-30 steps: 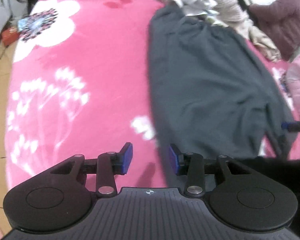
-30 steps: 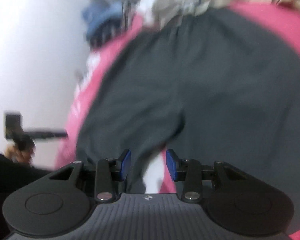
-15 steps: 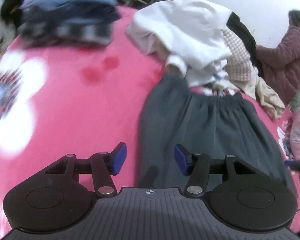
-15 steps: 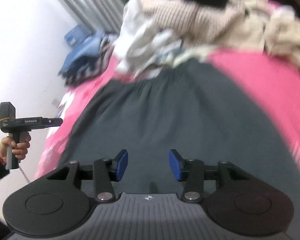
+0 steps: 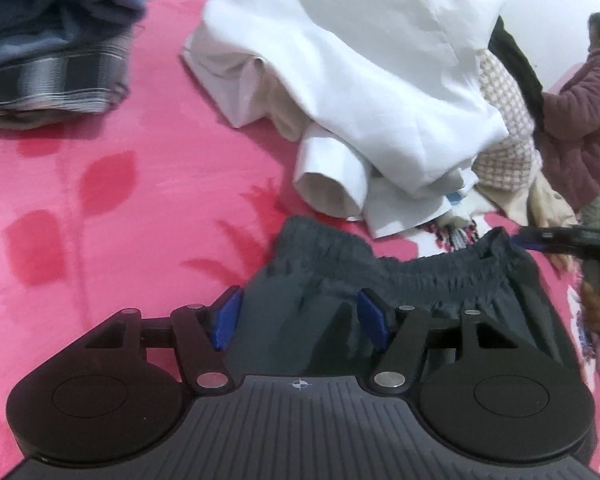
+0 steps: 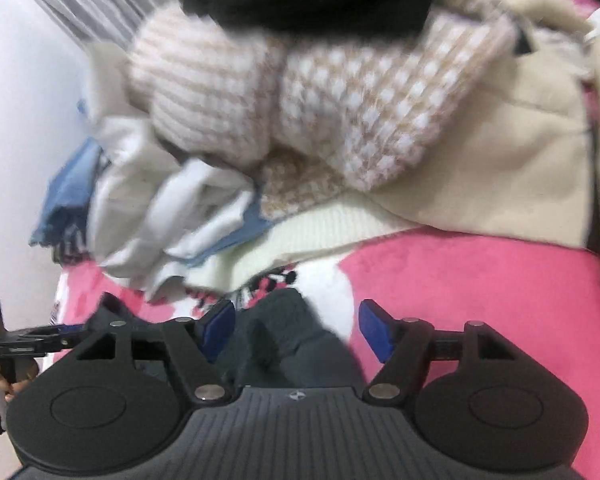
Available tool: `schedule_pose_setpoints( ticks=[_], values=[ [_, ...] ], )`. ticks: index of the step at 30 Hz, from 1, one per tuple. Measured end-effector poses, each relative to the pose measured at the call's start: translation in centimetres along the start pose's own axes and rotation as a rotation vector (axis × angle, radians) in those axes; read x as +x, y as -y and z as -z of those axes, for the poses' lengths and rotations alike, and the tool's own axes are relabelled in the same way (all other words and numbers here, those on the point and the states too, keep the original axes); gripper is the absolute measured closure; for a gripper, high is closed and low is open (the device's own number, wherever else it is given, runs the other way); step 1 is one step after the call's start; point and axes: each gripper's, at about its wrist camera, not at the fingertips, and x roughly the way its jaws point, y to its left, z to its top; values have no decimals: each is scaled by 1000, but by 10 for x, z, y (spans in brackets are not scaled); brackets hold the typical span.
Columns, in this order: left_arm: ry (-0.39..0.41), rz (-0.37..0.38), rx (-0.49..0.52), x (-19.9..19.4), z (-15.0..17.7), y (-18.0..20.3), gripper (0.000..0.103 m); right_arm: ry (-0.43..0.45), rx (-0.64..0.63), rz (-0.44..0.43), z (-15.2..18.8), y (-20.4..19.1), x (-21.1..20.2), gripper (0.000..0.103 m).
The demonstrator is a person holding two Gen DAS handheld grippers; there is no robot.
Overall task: Fold clothes
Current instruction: 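Grasp the waistband with the left gripper while the right gripper grasps it too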
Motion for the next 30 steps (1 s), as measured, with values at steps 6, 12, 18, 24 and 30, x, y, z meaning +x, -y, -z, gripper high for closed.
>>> schedule_pose_setpoints(
  ticks=[6,12,18,24,30],
  values=[
    [15,28,3,20,-5,4,42,-74,-137,-21,2,-13,16,48],
    [43,24,38,24,0,12,79,-131,-302,5,18,-38,15,82],
    [171,-5,90,17,1,28,91,-44,-443,90,15,-61,7,90],
    [194,-27,113,24,-16,28,91,10,-466,157,-6,-59,6,92],
    [233,-41,119,28,-30,25,91,44,-411,147,-22,-46,21,92]
  ],
)
